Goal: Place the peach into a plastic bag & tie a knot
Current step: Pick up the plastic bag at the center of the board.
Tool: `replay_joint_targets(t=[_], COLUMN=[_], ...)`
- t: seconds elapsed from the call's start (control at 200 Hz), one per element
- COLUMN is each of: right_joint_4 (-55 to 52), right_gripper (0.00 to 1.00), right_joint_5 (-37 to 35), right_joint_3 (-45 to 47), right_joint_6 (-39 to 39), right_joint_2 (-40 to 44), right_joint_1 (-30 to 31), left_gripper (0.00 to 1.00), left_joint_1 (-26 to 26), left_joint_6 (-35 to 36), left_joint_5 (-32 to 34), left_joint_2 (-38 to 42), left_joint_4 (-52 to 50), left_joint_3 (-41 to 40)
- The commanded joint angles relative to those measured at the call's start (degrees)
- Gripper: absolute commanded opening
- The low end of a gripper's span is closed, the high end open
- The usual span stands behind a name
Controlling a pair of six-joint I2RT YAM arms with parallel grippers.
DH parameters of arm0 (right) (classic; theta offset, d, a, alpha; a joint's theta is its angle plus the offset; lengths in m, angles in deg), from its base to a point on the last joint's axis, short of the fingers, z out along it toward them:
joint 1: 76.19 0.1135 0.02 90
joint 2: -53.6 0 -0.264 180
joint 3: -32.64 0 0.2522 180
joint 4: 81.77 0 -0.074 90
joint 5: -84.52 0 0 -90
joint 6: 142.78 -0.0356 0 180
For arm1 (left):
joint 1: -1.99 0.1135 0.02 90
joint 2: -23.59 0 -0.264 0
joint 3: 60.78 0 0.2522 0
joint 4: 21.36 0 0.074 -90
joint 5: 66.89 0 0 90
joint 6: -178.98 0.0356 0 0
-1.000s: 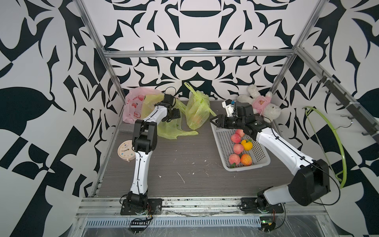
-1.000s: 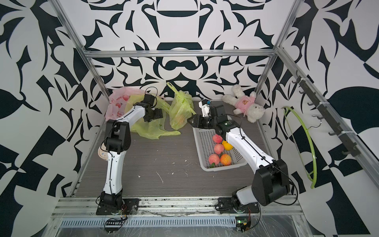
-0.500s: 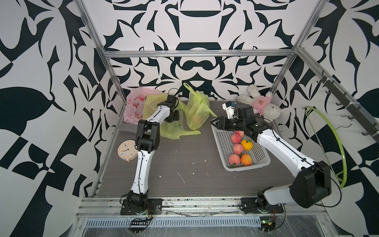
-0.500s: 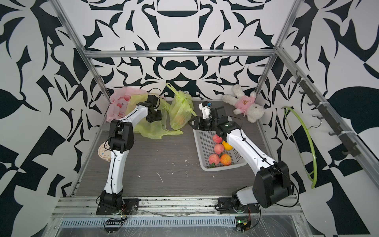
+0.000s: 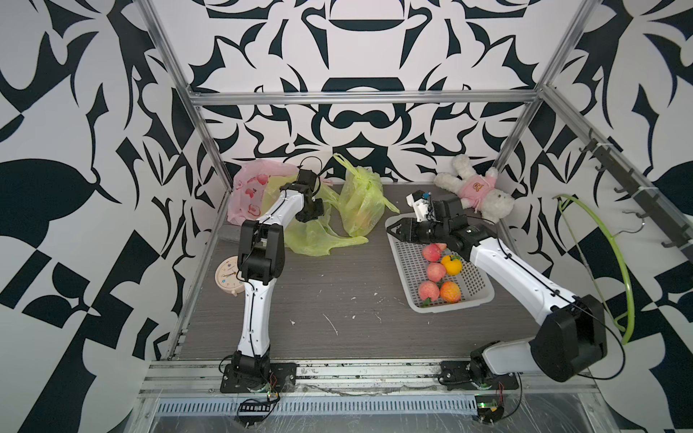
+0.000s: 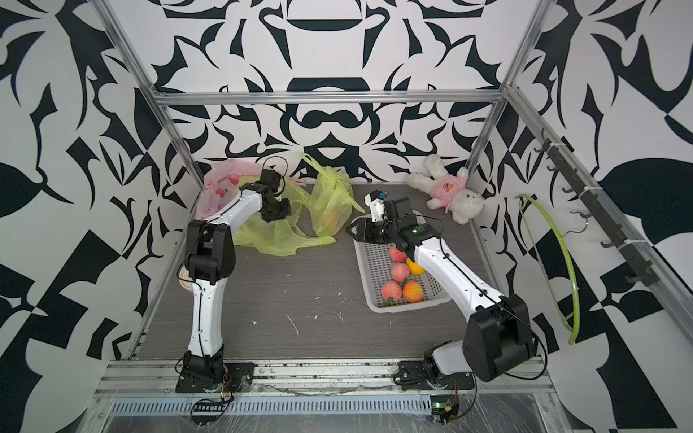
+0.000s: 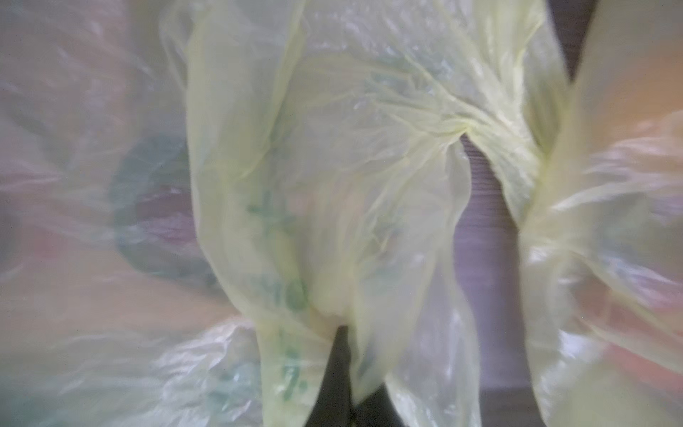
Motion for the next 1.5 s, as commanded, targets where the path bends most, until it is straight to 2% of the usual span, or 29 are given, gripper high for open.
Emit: replay_joint_targets(t=[0.0,0.15,0.48,0.725,0.92,0.95,0.985,1.085,1.13,1.32,1.495], right_joint_4=[-1.94,4.56,15.41,18.57,19.34,19.57,19.43,18.96,18.48,15.46,9.63], right_gripper=[0.50,0.57,0.65,0.68,0.70,0.67,0.57,0.16,0.00,0.00,0.00], right_joint_5=[0.30,6.38,7.69,7.83,7.03,6.88,6.45,5.23,4.03,0.32,-4.50], right_joint_3=[-0.23,0.75,-7.14,-13.34,-14.28,-13.98,-13.74,-12.34,-11.03,-3.60,-0.43], right_joint_6=[1.61,-4.29,-14.81,-17.78,-19.11,-19.27,-19.34,-18.82,-18.35,-14.83,-10.13], right_joint_2=[1.89,0.50,-10.03,-17.04,-19.93,-20.04,-20.23,-19.92,-19.34,-14.34,-10.62], right_joint_1=[0.04,0.94,10.76,15.52,16.75,16.74,16.76,16.65,16.41,13.85,12.75], left_gripper=[0.00,0.00,0.00,0.00,0.00,0.00,0.00,0.00,0.00,0.00,0.00], left_joint_1=[0.30,0.29,-2.24,-7.06,-10.17,-10.34,-10.52,-10.51,-10.50,-10.37,-10.35], left_joint_6=[1.25,0.67,-3.06,-6.76,-8.80,-9.00,-9.19,-9.96,-10.26,-9.82,-9.64], left_joint_5=[-1.86,-5.26,-14.43,-15.13,-14.76,-14.66,-14.64,-13.91,-13.65,-11.41,-11.53], left_joint_2=[8.94,18.74,37.96,44.42,46.29,46.40,46.69,47.84,48.57,50.71,52.19], left_joint_4=[-3.26,-3.13,-2.67,-0.04,2.03,2.21,2.48,3.31,3.69,2.36,2.18], left_joint_3=[-2.78,-11.06,-27.01,-34.18,-36.82,-37.22,-37.72,-39.48,-40.09,-40.99,-41.59])
